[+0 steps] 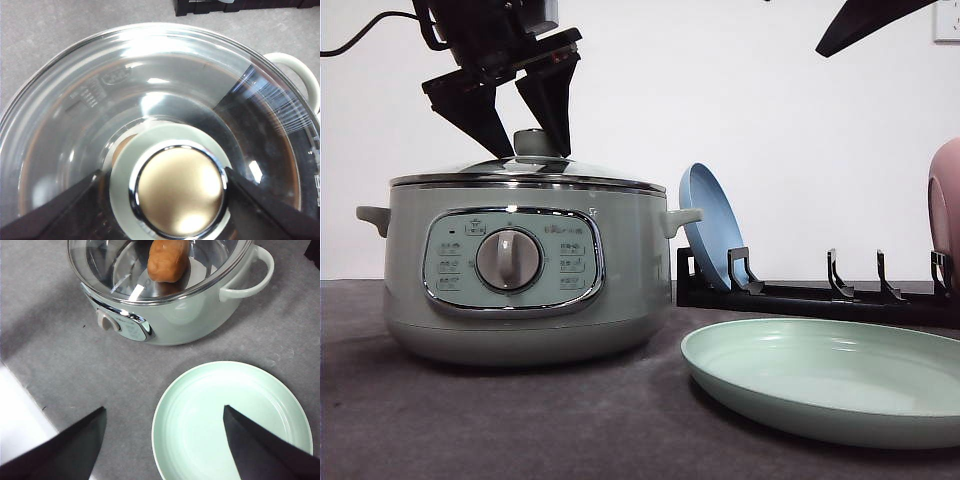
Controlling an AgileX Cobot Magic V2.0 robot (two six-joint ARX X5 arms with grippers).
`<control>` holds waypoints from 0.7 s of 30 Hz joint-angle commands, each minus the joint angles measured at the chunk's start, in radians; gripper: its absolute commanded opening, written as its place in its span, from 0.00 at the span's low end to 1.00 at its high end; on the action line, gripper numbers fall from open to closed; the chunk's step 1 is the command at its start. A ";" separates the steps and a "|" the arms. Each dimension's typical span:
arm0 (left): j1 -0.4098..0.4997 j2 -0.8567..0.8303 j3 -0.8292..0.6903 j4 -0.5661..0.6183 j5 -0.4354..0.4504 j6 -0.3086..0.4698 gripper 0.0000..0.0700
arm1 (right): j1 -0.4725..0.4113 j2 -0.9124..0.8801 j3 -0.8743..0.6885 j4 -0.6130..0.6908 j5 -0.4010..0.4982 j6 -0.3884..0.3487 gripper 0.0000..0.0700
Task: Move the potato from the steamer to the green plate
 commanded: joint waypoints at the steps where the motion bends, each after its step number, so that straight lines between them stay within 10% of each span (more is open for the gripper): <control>1: -0.007 0.018 0.028 -0.002 -0.002 0.012 0.58 | 0.005 0.007 0.018 0.006 0.001 -0.011 0.66; 21: -0.011 0.011 0.028 -0.030 -0.002 0.008 0.54 | 0.005 0.007 0.018 0.006 0.001 -0.011 0.66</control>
